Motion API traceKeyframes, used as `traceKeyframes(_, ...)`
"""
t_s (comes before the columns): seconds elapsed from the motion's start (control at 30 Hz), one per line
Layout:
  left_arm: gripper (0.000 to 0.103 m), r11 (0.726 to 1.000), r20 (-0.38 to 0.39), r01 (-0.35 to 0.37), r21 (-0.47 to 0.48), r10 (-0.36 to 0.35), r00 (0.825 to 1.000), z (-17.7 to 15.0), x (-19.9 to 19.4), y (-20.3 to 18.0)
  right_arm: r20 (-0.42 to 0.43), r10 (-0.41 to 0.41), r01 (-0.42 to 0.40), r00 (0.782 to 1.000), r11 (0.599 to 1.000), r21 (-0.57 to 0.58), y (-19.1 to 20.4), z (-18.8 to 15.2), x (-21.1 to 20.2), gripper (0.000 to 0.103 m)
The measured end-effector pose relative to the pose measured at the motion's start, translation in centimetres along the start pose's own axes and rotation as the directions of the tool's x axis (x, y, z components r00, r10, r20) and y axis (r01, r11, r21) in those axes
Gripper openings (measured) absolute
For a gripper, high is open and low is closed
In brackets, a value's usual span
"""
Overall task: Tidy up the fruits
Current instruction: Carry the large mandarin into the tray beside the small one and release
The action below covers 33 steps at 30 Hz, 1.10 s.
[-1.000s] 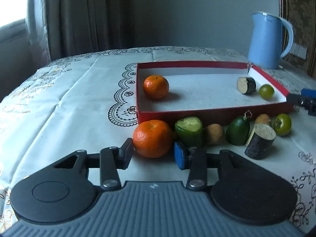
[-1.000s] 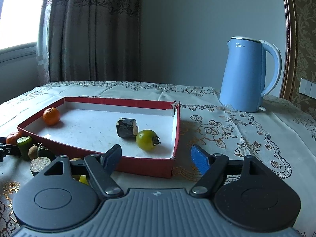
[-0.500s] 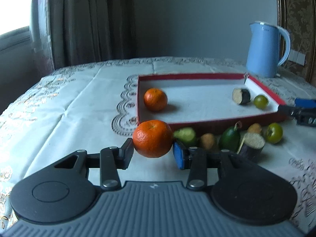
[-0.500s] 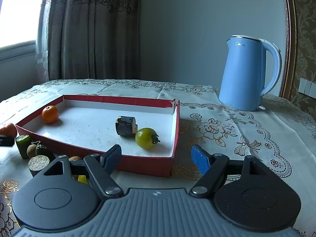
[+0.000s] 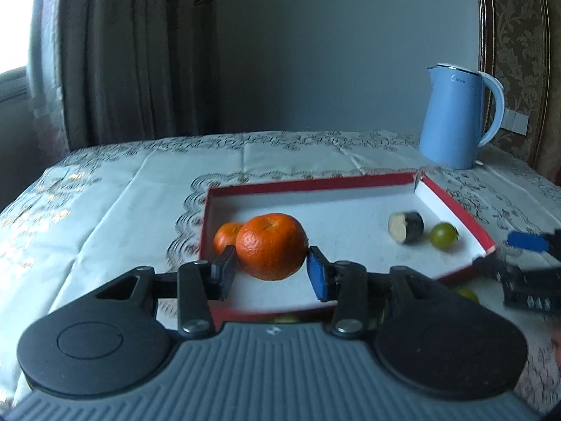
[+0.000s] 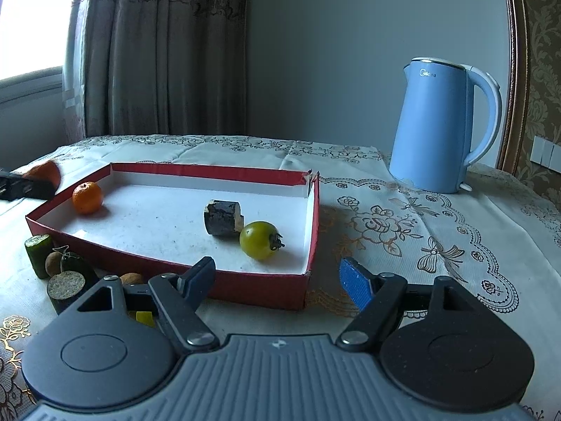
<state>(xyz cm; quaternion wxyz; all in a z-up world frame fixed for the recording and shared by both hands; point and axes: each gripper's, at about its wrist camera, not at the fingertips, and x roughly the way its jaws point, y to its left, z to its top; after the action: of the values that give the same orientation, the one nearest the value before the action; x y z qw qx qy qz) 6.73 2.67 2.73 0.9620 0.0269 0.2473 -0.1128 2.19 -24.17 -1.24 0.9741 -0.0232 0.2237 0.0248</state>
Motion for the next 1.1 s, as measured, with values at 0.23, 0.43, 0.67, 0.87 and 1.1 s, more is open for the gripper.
traceKeyframes(0.23, 0.040, 1.000, -0.058, -0.031, -0.006, 0.030, 0.998, 1.8, 5.3, -1.3, -0.001, 0.000, 0.000, 1.000, 1.000, 0.000, 0.0, 0.0, 0.1, 0.078)
traceKeyframes(0.43, 0.040, 0.998, -0.078, -0.066, -0.001, 0.065, 0.995, 2.0, 8.1, -1.7, -0.005, 0.003, -0.003, 1.000, 1.000, -0.005, 0.0, 0.0, 0.2, 0.078)
traceKeyframes(0.67, 0.041, 0.997, -0.097, -0.082, 0.001, 0.082, 0.992, 2.5, 9.3, -2.3, -0.008, 0.003, -0.003, 1.000, 1.000, -0.012, 0.2, 0.0, 0.2, 0.080)
traceKeyframes(0.87, 0.065, 0.998, -0.070, -0.060, -0.009, 0.059, 0.996, 2.2, 9.0, -2.3, -0.014, 0.004, -0.004, 1.000, 1.000, -0.014, 0.2, -0.1, 0.4, 0.082)
traceKeyframes(1.1, 0.082, 0.996, 0.011, -0.084, 0.035, 0.084, 0.996, 1.6, 6.1, -2.3, -0.017, 0.008, -0.008, 1.000, 1.000, -0.007, 0.1, -0.1, 0.6, 0.083)
